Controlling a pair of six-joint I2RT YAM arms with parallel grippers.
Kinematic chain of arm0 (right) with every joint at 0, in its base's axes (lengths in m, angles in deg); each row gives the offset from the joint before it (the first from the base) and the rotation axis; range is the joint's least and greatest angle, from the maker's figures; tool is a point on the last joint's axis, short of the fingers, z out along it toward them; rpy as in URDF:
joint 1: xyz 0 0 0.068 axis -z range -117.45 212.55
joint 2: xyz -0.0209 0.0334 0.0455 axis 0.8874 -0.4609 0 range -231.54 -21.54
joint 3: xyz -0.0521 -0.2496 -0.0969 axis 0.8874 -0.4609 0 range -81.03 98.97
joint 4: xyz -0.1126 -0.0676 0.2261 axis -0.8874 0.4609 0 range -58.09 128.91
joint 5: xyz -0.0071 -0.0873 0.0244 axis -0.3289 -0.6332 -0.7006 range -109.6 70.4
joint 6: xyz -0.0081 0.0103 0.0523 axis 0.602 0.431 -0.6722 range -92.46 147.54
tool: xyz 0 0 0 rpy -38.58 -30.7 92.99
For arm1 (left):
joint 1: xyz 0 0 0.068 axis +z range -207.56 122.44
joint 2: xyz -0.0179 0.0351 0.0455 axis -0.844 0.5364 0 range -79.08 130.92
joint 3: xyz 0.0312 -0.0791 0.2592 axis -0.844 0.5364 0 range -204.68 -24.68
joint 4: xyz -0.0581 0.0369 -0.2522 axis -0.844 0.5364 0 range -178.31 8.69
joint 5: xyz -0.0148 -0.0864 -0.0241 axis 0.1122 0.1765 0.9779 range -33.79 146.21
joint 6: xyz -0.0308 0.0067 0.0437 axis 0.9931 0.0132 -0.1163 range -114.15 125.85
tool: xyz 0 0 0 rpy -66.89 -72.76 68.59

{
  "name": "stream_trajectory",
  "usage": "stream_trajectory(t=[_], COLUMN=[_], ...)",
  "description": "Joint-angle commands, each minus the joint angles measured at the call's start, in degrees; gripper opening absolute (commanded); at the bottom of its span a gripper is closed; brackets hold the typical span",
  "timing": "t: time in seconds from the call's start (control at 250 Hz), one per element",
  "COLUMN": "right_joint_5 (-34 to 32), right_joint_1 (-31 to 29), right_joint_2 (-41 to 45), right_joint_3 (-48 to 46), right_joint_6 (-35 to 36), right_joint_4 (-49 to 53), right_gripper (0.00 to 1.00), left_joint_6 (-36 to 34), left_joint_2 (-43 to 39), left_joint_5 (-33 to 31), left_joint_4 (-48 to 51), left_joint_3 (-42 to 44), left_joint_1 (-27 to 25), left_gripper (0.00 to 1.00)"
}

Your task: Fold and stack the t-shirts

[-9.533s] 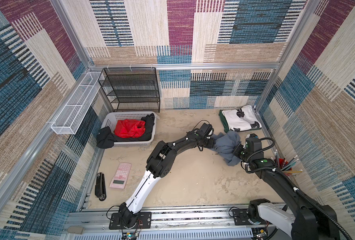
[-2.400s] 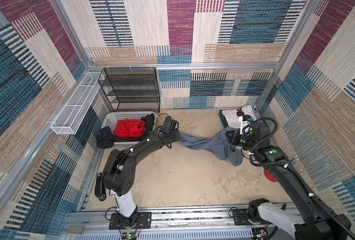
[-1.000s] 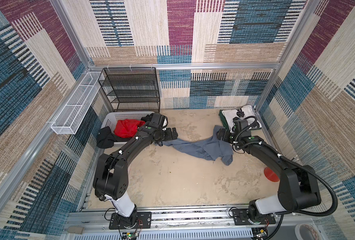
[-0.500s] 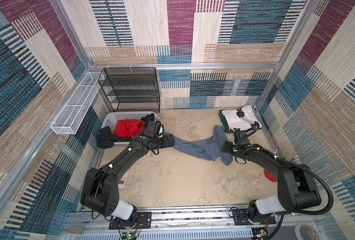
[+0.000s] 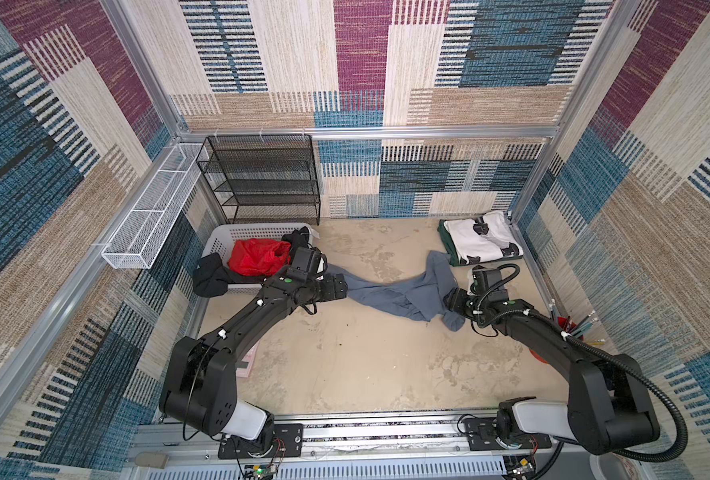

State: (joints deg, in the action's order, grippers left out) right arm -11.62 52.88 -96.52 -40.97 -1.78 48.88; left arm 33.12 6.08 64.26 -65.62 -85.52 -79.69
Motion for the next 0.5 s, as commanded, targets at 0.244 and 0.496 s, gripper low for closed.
stream_trajectory(t=[0.244,0.496], right_joint_5=[1.63,-0.11], right_joint_1=[0.00,0.00], right_joint_2=[3.32,-1.09], right_joint_3=[-2.66,-0.87], right_joint_6=[-1.61,-0.99], right_joint_4=[-0.31,-1.49], right_gripper=[0.63,0.63], left_joint_6=[0.93,0.61], left_joint_2=[0.78,1.96], left_joint_5=[0.93,1.66], left_joint_4=[-2.07,-1.81], left_joint_3=[0.28,-0.21], left_joint_1=[0.00,0.02], left_gripper=[0.99,0.99])
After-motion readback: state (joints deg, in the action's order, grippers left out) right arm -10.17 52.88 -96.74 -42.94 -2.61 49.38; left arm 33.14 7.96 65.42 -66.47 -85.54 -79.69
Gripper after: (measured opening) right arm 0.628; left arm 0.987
